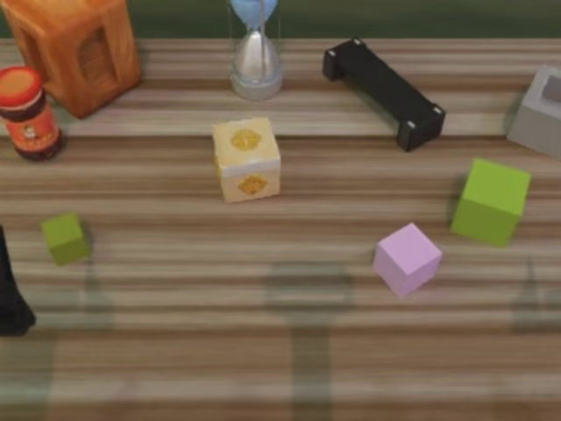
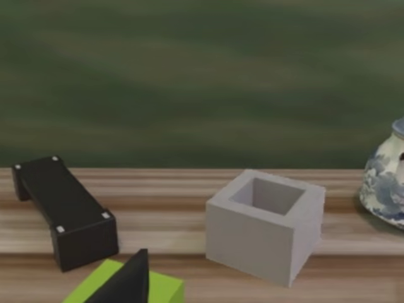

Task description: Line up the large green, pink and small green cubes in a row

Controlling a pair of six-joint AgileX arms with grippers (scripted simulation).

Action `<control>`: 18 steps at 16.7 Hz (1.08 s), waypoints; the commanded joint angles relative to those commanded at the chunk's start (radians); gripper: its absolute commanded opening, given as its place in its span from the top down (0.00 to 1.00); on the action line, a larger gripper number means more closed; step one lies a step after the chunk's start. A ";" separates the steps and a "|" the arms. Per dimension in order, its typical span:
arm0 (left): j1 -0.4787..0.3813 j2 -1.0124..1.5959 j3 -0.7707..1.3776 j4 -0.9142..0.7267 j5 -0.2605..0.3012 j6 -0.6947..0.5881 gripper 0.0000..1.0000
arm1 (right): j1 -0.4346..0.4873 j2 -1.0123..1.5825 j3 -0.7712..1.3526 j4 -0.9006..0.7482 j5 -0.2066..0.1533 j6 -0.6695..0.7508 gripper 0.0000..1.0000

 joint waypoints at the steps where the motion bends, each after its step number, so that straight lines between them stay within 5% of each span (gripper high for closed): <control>1: 0.000 0.000 0.000 0.000 0.000 0.000 0.00 | 0.000 0.000 0.000 0.000 0.000 0.000 0.00; 8: -0.005 0.220 0.205 -0.137 -0.002 0.145 0.00 | 0.000 0.000 0.000 0.000 0.000 0.000 0.00; 18: -0.034 1.234 0.903 -0.661 0.000 0.656 0.00 | 0.000 0.000 0.000 0.000 0.000 0.000 0.00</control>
